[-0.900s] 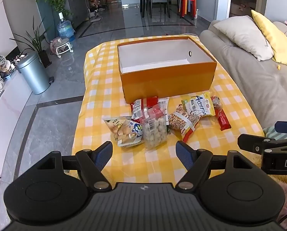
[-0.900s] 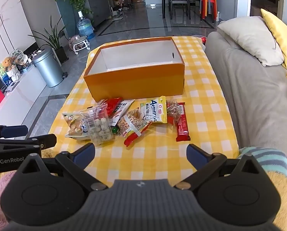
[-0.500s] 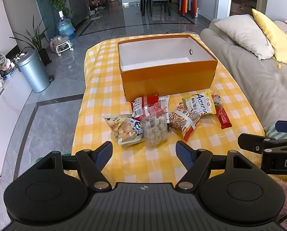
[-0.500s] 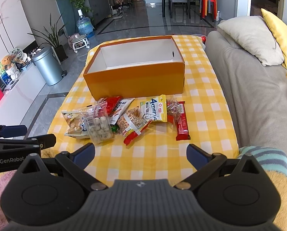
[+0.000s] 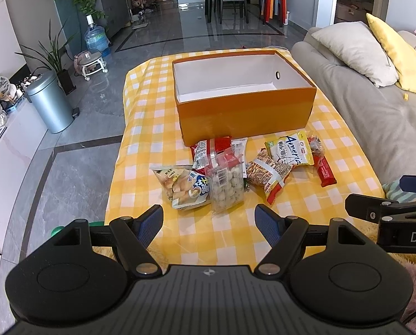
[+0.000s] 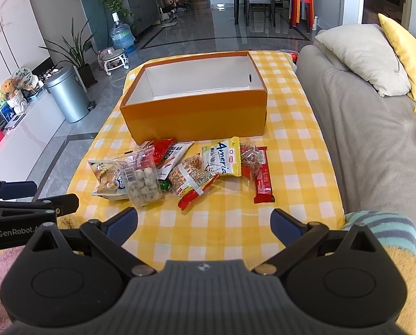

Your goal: Organize snacks

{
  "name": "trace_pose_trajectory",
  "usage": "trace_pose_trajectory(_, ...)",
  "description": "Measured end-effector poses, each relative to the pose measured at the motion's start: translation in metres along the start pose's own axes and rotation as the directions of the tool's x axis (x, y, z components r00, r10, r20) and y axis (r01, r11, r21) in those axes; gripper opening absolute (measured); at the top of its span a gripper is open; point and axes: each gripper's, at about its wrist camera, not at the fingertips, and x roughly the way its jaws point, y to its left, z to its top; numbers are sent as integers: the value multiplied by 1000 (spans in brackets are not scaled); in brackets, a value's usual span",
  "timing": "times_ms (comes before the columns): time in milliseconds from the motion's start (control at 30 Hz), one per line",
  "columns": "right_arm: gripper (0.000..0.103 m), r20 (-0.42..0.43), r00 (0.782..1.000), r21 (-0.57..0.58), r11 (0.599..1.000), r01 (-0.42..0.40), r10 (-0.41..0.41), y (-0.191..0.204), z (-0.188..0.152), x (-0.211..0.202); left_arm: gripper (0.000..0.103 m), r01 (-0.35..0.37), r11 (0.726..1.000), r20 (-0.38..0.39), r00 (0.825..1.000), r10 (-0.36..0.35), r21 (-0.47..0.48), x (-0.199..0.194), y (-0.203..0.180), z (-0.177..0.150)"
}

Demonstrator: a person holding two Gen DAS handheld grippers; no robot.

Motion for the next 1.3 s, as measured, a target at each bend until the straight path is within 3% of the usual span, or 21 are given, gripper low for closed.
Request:
trace_pose_trajectory(667,98,-8,1000,-7,1000,2,-2,4,-1,0,88,12,1000,-9,1000,-12,-16,0,3,-3)
trace_pose_trajectory(867,98,-22,1000,13,1000,-23,23,0,2,6,80,84,996,-22,996,-85,-31,2,4,3)
trace_pose_trajectory(1000,86,-28,998,17,998,-57,57,-2,9,13,73,61,998,-8,998,-61,10,11,6,11)
trace_pose_trajectory(1167,73,-26,995,24,995,-92,92,-7,20,26,65,139,990,-71,988,-138,6,26,11,23)
trace_pose_trajectory(1233,64,-33,995,14,995,-98,98,-9,25,34,59,169,986,-137,976,-168,-1,36,16,25)
trace_pose_trajectory(1300,59,-41,995,-13,995,-95,94,-8,31,41,58,209,978,-102,973,-207,5,44,16,30)
